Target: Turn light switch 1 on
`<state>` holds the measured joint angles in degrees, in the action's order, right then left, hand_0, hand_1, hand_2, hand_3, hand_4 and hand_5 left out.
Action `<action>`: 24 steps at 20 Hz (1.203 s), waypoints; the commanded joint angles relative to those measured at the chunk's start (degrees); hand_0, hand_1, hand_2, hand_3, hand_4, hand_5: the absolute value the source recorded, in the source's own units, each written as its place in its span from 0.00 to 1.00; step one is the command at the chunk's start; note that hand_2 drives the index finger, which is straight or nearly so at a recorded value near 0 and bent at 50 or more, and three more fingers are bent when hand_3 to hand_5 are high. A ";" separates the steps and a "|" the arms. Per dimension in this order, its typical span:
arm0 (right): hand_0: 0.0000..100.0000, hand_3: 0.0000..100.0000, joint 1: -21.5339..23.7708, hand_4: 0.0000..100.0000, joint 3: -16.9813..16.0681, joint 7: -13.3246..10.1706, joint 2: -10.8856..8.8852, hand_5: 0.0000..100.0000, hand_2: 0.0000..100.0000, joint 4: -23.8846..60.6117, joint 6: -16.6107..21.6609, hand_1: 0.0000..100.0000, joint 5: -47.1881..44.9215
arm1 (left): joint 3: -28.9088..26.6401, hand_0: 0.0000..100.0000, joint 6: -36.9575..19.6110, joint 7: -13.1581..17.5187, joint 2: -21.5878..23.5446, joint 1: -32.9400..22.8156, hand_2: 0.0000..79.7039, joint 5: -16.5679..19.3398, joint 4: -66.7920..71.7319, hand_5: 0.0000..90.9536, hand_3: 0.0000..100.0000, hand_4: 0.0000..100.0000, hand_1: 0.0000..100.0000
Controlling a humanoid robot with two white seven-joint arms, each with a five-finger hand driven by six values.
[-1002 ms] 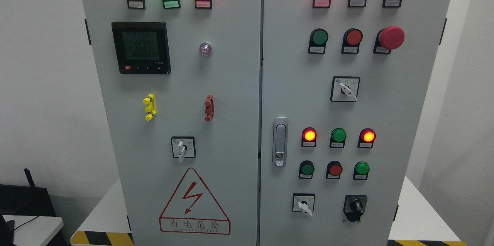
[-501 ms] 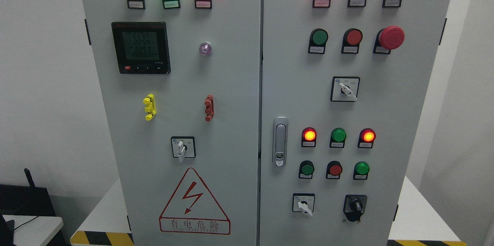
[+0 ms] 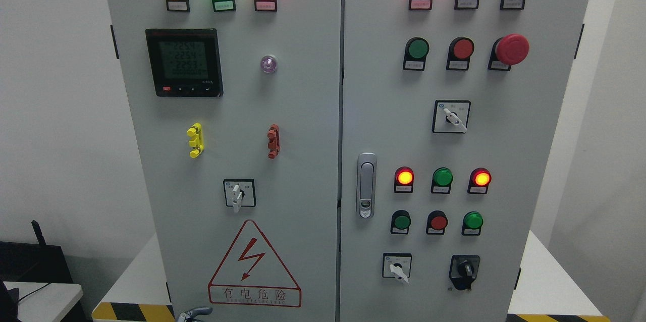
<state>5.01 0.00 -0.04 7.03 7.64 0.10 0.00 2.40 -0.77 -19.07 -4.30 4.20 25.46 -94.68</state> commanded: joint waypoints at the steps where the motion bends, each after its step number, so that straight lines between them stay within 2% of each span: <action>1: 0.12 0.00 0.00 0.00 1.14 -0.05 0.00 0.00 0.00 0.01 -0.01 0.39 -1.49 | 9.02 0.01 3.93 -2.72 -1.15 4.06 0.49 0.37 -2.88 0.88 0.70 0.81 0.55; 5: 0.12 0.00 0.00 0.00 1.14 -0.05 0.00 0.00 0.00 -0.08 -0.01 0.39 -1.49 | 10.96 0.01 6.30 -5.36 -1.24 4.76 0.56 0.29 -3.05 0.92 0.75 0.85 0.58; 15: 0.12 0.00 0.00 0.00 1.14 -0.05 0.00 0.00 0.00 0.01 -0.01 0.39 -1.49 | 12.72 0.03 9.55 -8.00 -1.68 7.40 0.57 -0.24 -3.32 0.94 0.76 0.86 0.58; 19: 0.12 0.00 0.00 0.00 1.14 -0.05 0.00 0.00 0.00 0.01 -0.01 0.39 -1.49 | 12.72 0.03 12.45 -8.35 -1.68 7.58 0.57 -5.15 -4.46 0.94 0.75 0.86 0.57; 24: 0.12 0.00 0.00 0.00 1.14 -0.05 0.00 0.00 0.00 -0.08 -0.01 0.39 -1.49 | 12.46 0.03 13.07 -8.35 -1.94 9.07 0.57 -5.95 -4.55 0.94 0.75 0.86 0.56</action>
<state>5.01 0.00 -0.04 7.03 7.61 0.10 0.00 13.39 11.74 -27.33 -5.71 11.84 21.46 -98.16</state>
